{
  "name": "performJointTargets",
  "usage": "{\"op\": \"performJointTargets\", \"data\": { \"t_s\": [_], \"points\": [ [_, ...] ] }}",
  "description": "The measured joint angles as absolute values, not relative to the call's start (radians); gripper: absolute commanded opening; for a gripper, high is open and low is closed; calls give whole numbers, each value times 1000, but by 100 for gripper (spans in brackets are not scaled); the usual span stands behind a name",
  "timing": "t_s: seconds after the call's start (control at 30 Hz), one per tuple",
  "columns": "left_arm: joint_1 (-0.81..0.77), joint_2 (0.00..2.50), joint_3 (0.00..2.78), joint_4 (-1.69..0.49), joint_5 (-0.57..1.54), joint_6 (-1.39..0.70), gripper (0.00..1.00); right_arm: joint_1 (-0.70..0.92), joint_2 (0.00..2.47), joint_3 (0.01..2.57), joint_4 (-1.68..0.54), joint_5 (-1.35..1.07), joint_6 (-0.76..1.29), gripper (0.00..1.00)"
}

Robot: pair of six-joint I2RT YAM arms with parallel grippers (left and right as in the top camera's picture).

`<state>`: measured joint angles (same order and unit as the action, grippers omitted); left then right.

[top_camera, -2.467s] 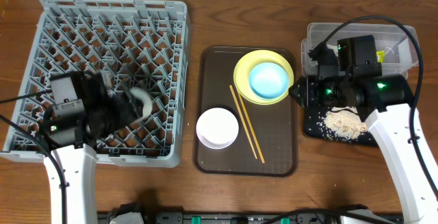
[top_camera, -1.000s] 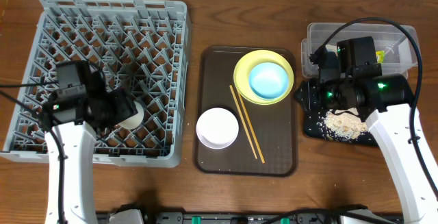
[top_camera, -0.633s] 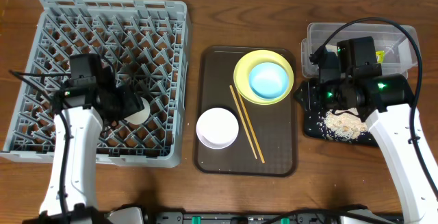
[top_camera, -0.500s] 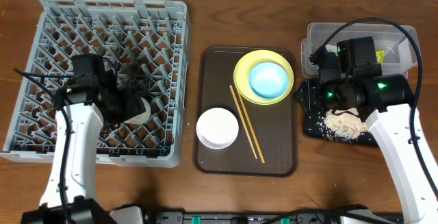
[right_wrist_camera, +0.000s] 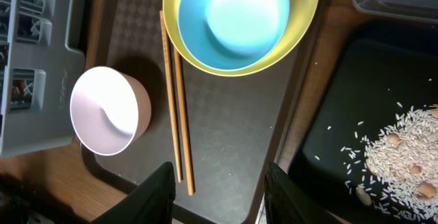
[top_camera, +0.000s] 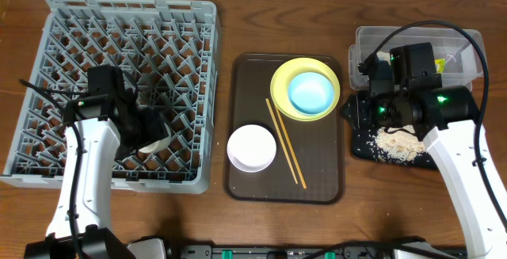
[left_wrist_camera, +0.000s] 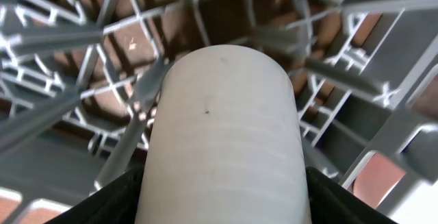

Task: Sort waste into correct bins and load items into the dishwasher
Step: 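Lower the white cup into the dish rack with the left gripper and release, then reach the left gripper to the pink-white cup on the tray and grasp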

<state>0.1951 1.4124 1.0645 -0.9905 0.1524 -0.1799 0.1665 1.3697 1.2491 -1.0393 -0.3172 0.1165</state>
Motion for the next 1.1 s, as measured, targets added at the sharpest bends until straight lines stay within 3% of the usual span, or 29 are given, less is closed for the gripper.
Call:
{"op": "performJointTargets", "data": {
  "t_s": [0.23, 0.27, 0.43, 0.5, 0.77, 1.1],
  "points": [
    [195, 1412, 1065, -1021, 152, -182, 29, 167, 1370, 1249, -1041, -317, 117, 40],
    [195, 1412, 1065, -1021, 154, -182, 36, 167, 1370, 1249, -1041, -317, 117, 40],
    [195, 1412, 1065, -1008, 154, -182, 46, 167, 1370, 1249, -1044, -317, 117, 41],
    [195, 1412, 1065, -989, 154, -182, 63, 167, 1370, 1249, -1045, -317, 117, 41],
    [196, 1412, 1065, -939, 153, -180, 89, 167, 1370, 1249, -1053, -317, 117, 45],
    [196, 1412, 1065, -944, 151, -183, 95, 167, 1370, 1249, -1065, -282, 112, 53]
  ]
}}
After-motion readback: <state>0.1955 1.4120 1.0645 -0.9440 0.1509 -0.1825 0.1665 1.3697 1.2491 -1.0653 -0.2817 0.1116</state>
